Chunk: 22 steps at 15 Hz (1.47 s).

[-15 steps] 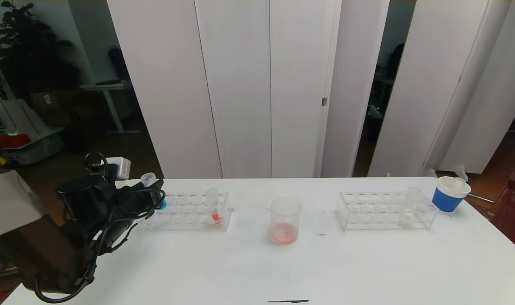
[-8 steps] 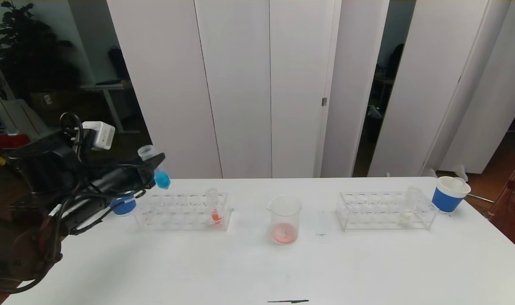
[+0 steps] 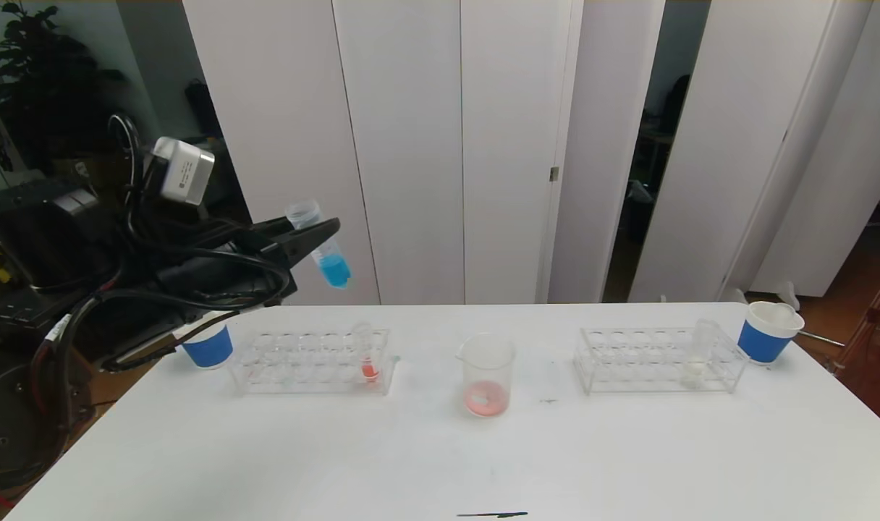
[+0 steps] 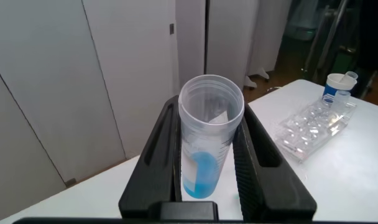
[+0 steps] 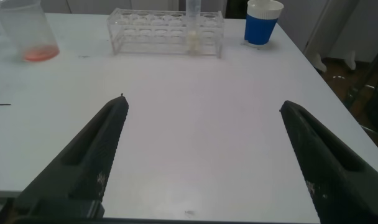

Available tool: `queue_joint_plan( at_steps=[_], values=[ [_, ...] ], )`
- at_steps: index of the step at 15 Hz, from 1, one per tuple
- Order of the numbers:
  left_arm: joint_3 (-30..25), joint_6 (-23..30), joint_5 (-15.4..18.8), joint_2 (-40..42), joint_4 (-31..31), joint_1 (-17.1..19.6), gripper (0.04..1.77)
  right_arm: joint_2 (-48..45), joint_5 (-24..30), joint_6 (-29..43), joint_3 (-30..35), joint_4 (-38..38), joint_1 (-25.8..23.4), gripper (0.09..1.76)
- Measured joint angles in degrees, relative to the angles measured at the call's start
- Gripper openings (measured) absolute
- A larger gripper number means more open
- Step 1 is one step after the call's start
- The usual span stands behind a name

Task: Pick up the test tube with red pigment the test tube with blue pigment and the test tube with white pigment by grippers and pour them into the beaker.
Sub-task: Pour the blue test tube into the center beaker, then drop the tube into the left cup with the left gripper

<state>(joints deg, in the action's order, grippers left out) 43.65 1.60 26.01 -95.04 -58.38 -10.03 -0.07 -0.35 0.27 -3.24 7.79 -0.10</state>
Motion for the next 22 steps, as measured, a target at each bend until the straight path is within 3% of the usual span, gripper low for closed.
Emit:
queue_joint_plan(
  at_steps=[6,11,16,18,22],
  values=[
    [3.2,-16.3,0.1,-8.4,-2.1,-6.4,0.56,0.0,0.0,0.0,0.0,0.0,0.0,1.75],
    [9.6,-22.3,0.5,-18.3,-7.6,-10.1,0.56,0.0,0.0,0.0,0.0,0.0,0.0,1.75],
    [13.4,-33.7,1.9,-27.8,-17.7,-11.6,0.56,0.0,0.0,0.0,0.0,0.0,0.0,1.75],
    [14.0,-36.7,2.0,-30.4,-19.7,-11.7,0.56,0.0,0.0,0.0,0.0,0.0,0.0,1.75],
    [14.8,-48.7,3.1,-34.6,-23.4,-12.0,0.56,0.0,0.0,0.0,0.0,0.0,0.0,1.75]
  ],
)
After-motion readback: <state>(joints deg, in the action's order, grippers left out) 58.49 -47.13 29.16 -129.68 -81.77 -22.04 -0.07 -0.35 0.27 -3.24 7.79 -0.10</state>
